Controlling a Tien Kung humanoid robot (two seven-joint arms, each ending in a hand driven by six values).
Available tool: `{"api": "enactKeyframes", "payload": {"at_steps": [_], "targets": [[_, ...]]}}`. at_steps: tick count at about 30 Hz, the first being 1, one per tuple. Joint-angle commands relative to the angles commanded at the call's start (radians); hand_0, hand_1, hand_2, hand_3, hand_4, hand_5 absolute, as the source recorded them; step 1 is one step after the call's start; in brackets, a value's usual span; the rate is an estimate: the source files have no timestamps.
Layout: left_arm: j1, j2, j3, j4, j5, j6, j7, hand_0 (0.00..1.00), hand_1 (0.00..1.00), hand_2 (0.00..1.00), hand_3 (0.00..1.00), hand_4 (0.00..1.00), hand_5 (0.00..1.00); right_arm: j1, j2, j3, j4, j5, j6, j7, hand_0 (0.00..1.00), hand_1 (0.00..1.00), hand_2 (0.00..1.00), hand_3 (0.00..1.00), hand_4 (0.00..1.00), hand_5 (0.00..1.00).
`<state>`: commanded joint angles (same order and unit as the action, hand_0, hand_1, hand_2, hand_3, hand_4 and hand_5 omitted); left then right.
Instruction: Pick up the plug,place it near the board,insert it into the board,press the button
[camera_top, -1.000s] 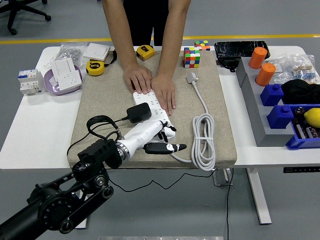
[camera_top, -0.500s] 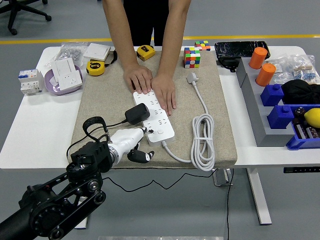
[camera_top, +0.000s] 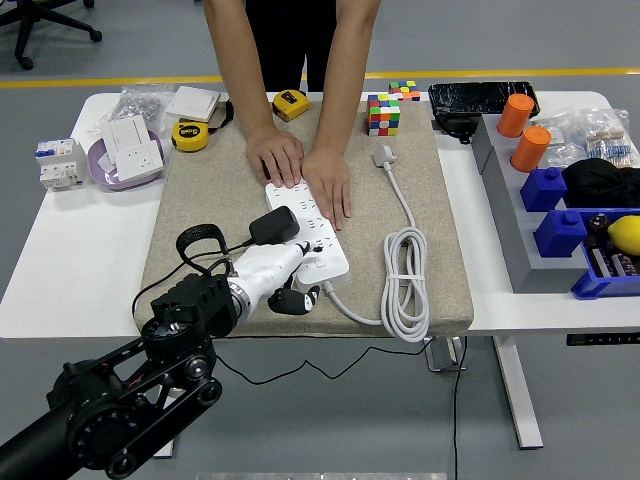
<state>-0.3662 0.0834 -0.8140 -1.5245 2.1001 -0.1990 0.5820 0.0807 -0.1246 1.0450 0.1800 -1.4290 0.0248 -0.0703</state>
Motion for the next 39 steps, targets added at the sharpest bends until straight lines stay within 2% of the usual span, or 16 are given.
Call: {"api": "enactKeyframes", "payload": {"at_steps": [4,5,9,13,15,19,24,34,35,39], "targets": [[-0.003,-0.003,-0.008,-0.028,0.008,-0.017,0.008,0.145,0.033,0.170,0.935,0.467,0.243,0.000,-0.001,-0.004,0.000,0.003,0.000,0.000,0.823,0.724,0.702,0.638,0.942,0.610],[-0.004,-0.001,-0.007,-0.035,0.006,-0.026,0.012,0.143,0.033,0.172,0.928,0.490,0.094,0.000,-0.002,-0.004,0.000,0.003,0.000,0.000,0.823,0.724,0.702,0.638,0.942,0.610],[-0.009,0.004,0.001,-0.050,0.001,-0.052,0.026,0.143,0.033,0.172,0.928,0.490,0.094,0.000,-0.003,-0.002,0.000,0.001,0.000,-0.001,0.823,0.724,0.702,0.638,0.942,0.610],[-0.011,0.005,0.006,-0.055,0.004,-0.056,0.024,0.141,0.032,0.171,0.926,0.500,0.070,-0.001,-0.004,-0.003,0.000,0.002,0.000,-0.001,0.823,0.724,0.701,0.638,0.942,0.611],[-0.013,0.005,0.009,-0.046,0.002,-0.063,0.026,0.141,0.032,0.171,0.926,0.500,0.070,-0.001,-0.004,-0.005,0.000,0.003,0.000,-0.001,0.823,0.724,0.701,0.638,0.942,0.611],[-0.016,0.008,0.021,0.011,-0.002,-0.081,0.035,0.141,0.031,0.171,0.907,0.495,0.079,-0.001,-0.004,-0.007,0.000,0.006,0.000,0.000,0.823,0.724,0.701,0.638,0.943,0.611],[-0.021,0.003,0.030,0.051,-0.006,-0.083,0.032,0.140,0.030,0.169,0.905,0.494,0.080,-0.001,-0.004,-0.005,0.000,0.004,0.000,-0.001,0.823,0.724,0.701,0.638,0.942,0.609],[-0.024,-0.001,0.038,0.056,-0.007,-0.091,0.034,0.141,0.029,0.169,0.901,0.494,0.060,0.000,-0.004,-0.001,0.000,0.002,0.000,-0.001,0.823,0.724,0.702,0.637,0.942,0.611],[-0.024,-0.001,0.038,0.055,-0.008,-0.091,0.033,0.141,0.030,0.170,0.893,0.512,0.002,0.001,-0.005,-0.003,0.000,0.004,0.000,-0.001,0.824,0.725,0.702,0.638,0.943,0.611],[-0.029,-0.003,0.043,0.051,-0.009,-0.077,0.023,0.141,0.030,0.170,0.893,0.512,0.002,0.003,-0.005,-0.003,0.000,0.005,-0.001,-0.001,0.824,0.725,0.702,0.638,0.943,0.611]]}}
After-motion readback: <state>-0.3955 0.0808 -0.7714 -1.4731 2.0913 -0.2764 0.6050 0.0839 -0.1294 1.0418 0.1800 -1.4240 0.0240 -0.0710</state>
